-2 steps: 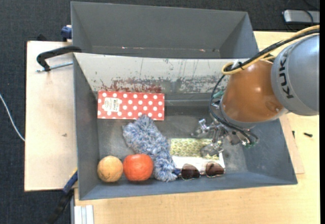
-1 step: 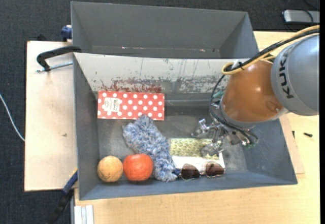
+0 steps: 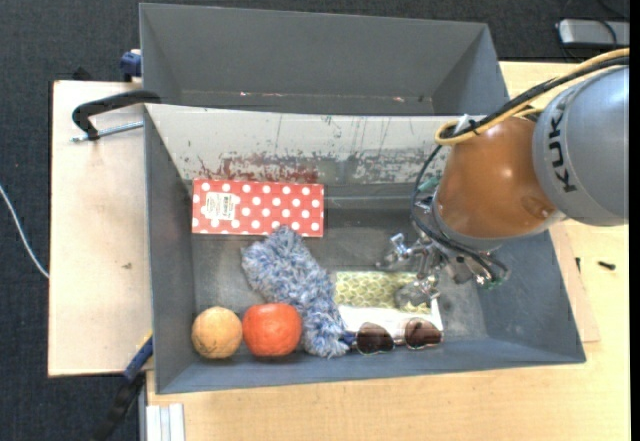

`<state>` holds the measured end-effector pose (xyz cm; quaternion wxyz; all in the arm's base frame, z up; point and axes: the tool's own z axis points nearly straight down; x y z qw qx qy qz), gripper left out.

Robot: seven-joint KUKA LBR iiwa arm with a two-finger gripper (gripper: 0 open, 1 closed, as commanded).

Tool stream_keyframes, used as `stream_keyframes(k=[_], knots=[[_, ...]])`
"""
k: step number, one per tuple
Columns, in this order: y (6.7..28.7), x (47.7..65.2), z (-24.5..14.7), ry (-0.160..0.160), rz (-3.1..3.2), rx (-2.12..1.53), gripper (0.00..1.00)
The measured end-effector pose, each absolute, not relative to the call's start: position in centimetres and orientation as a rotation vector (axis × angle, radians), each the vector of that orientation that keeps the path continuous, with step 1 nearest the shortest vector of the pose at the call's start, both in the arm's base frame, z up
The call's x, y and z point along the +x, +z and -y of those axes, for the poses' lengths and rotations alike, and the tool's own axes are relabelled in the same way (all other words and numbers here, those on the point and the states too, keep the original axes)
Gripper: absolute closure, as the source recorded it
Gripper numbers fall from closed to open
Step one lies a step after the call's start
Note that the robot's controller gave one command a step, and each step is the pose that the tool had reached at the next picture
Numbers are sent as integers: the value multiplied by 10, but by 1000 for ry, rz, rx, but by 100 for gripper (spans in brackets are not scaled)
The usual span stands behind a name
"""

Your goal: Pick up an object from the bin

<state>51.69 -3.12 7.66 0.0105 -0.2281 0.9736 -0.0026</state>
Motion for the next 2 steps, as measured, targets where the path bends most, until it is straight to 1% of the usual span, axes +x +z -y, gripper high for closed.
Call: stream_keyframes(k=[1,2], knots=[[77,518,31,-7,-3041,-716,100],[107,510,42,-4,-3055,-633,100]])
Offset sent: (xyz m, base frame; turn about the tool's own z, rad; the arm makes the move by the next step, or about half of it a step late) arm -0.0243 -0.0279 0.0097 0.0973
